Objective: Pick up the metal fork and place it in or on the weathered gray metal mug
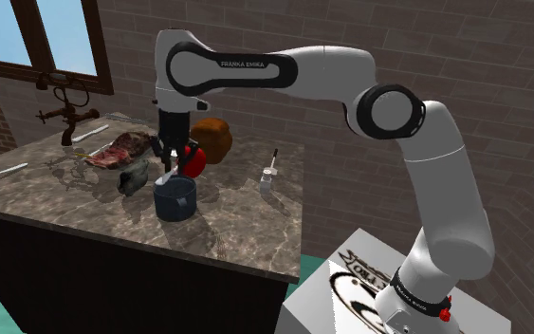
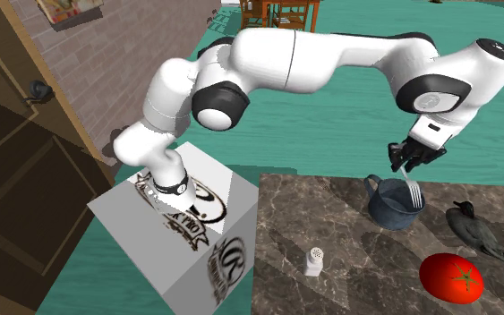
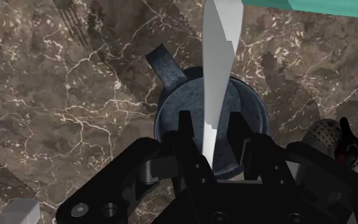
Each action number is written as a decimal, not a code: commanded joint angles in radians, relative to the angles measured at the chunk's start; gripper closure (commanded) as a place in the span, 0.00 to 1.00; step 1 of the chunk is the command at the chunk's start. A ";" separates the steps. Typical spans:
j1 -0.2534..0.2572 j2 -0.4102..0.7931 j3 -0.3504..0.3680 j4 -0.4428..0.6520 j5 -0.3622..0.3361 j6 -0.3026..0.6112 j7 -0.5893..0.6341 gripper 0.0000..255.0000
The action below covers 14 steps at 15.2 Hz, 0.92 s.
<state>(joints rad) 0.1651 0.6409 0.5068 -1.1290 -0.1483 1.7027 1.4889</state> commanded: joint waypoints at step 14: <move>-0.007 0.032 -0.009 -0.091 -0.012 0.119 -0.001 1.00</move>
<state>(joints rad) 0.1592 0.6716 0.4978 -1.2181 -0.1606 1.8199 1.4883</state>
